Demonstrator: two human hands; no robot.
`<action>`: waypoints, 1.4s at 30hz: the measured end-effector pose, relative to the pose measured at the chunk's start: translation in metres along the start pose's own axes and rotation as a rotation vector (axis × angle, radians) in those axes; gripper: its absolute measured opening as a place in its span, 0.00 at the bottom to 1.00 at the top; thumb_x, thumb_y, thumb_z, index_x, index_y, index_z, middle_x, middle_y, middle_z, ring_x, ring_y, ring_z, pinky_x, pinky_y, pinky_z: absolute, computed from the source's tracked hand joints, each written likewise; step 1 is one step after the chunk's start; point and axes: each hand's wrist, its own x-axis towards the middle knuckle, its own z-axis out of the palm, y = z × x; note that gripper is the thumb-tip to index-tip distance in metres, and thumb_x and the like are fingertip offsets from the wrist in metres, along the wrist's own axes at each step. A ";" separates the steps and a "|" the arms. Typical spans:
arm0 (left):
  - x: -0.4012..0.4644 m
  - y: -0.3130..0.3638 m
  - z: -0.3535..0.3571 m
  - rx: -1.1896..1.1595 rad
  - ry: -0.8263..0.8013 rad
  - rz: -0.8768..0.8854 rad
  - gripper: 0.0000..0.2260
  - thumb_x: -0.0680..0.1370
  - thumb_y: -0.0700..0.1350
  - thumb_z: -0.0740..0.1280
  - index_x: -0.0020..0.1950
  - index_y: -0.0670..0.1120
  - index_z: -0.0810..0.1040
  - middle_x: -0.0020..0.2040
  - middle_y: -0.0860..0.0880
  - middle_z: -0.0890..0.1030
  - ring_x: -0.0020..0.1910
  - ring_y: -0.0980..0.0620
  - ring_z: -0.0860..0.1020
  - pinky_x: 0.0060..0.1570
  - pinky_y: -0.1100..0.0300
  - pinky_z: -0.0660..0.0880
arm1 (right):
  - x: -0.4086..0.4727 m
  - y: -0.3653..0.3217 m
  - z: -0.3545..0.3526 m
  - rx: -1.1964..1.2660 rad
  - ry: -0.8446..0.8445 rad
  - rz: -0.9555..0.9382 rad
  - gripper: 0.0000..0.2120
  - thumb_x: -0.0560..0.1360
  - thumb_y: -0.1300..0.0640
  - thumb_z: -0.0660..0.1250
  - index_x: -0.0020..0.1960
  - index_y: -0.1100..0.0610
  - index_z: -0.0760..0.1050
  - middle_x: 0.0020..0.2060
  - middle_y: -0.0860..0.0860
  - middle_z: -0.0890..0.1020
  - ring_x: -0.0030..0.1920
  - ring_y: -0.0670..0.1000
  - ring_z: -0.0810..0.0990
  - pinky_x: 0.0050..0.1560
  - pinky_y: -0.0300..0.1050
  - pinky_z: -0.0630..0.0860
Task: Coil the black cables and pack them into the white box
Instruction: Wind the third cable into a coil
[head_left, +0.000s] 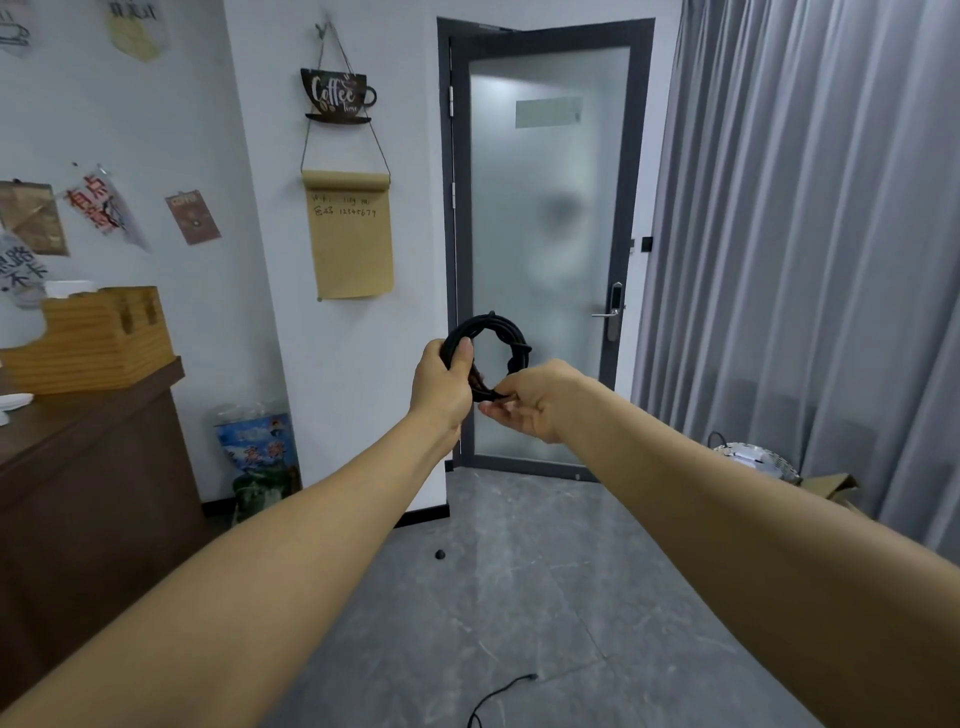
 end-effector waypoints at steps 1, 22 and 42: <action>0.001 0.000 -0.001 0.024 0.011 0.011 0.08 0.82 0.46 0.58 0.44 0.47 0.69 0.39 0.49 0.74 0.41 0.47 0.73 0.54 0.47 0.74 | -0.001 0.001 0.002 -0.037 0.000 -0.018 0.04 0.77 0.68 0.62 0.52 0.67 0.71 0.33 0.60 0.78 0.18 0.51 0.77 0.20 0.38 0.76; 0.007 0.000 -0.036 0.126 0.088 -0.115 0.14 0.82 0.49 0.57 0.53 0.39 0.74 0.44 0.44 0.76 0.43 0.45 0.75 0.47 0.53 0.73 | 0.005 -0.011 0.042 -0.955 0.047 -0.548 0.10 0.75 0.62 0.64 0.53 0.66 0.78 0.41 0.55 0.77 0.36 0.52 0.73 0.36 0.41 0.72; 0.004 0.007 -0.066 -0.230 -0.011 -0.332 0.12 0.82 0.45 0.59 0.41 0.40 0.71 0.34 0.46 0.68 0.32 0.51 0.68 0.39 0.58 0.73 | 0.011 -0.009 0.057 -1.155 -0.174 -0.492 0.13 0.75 0.67 0.62 0.34 0.57 0.64 0.40 0.56 0.74 0.41 0.54 0.74 0.36 0.40 0.72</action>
